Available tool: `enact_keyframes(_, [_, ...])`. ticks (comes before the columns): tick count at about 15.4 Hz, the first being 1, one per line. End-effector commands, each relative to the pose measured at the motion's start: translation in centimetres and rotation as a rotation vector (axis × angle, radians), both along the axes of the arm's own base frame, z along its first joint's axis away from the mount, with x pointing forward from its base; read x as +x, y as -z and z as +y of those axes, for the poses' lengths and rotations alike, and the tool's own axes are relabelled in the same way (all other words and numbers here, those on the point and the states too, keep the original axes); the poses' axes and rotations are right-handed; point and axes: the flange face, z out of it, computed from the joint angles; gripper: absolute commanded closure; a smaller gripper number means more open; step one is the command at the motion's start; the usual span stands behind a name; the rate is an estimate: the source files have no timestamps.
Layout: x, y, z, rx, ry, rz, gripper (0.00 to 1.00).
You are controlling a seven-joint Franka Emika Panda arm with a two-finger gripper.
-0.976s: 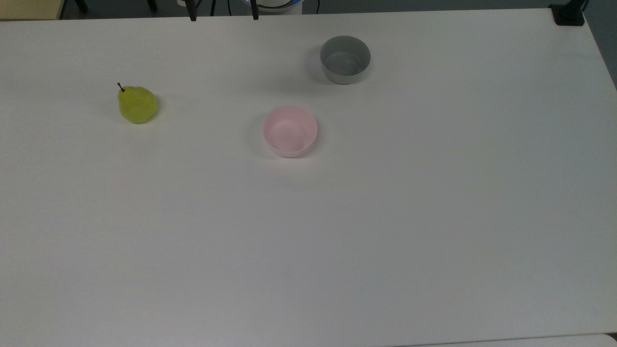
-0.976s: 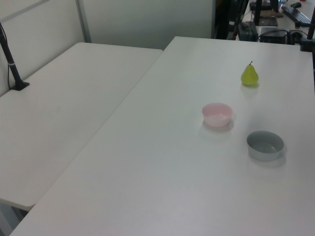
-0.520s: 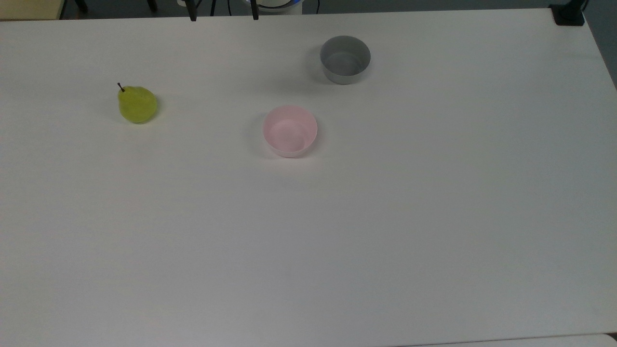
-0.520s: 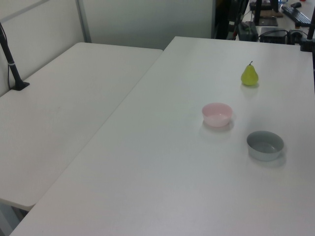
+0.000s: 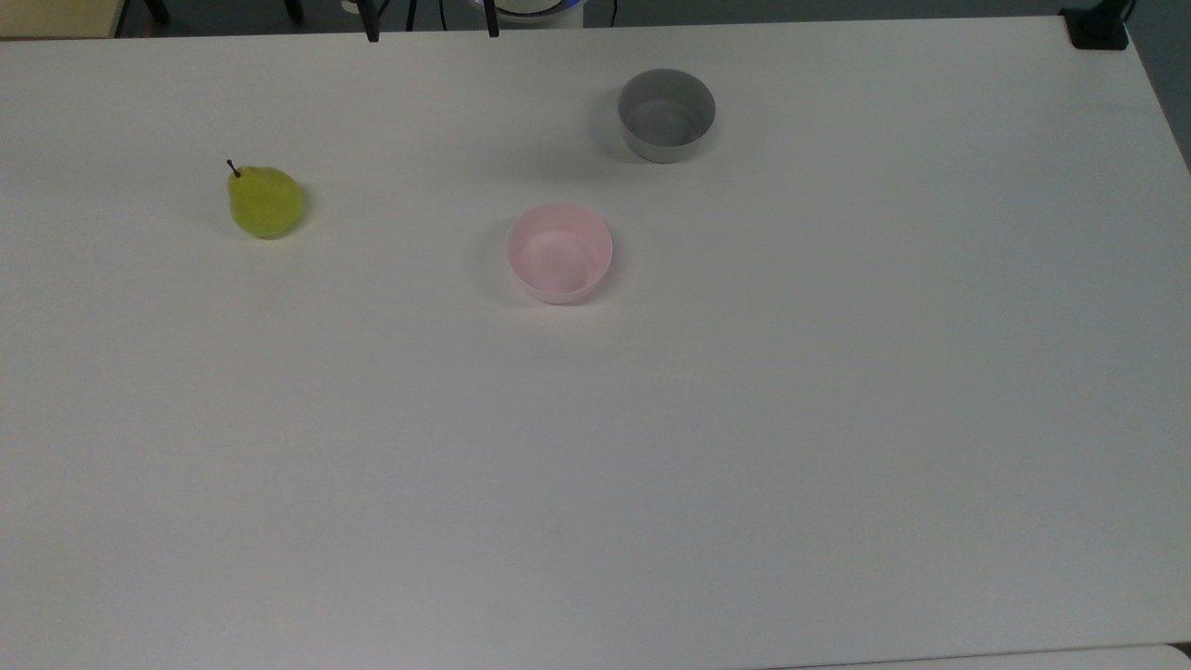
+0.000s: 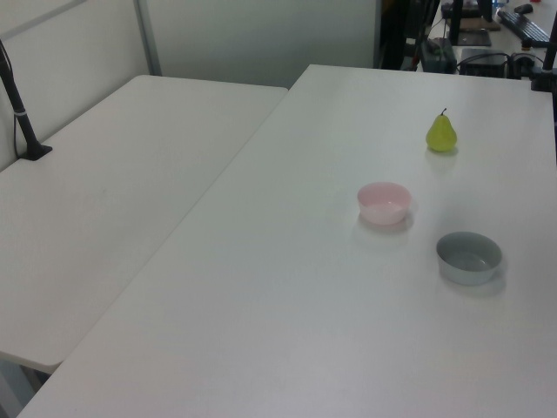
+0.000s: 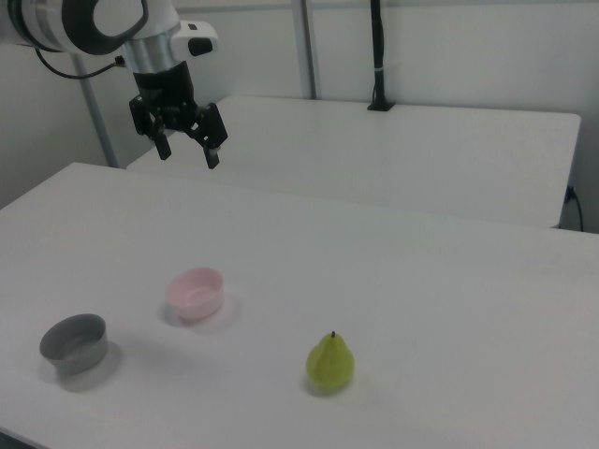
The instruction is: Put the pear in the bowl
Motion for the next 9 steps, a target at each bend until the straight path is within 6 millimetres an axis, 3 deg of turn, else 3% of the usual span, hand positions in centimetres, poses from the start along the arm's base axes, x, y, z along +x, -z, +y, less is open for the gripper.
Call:
enact_keyframes(1, [-0.7,-0.3,-0.2,-0.001,-0.065,0.021,0.00])
enact_keyframes(6, [-1.6,-0.9,-1.9,-0.077,-0.214,0.042,0.00])
enact_keyframes(9, [-2.1,-0.9,-4.7,-0.127,-0.287,0.074,0.00])
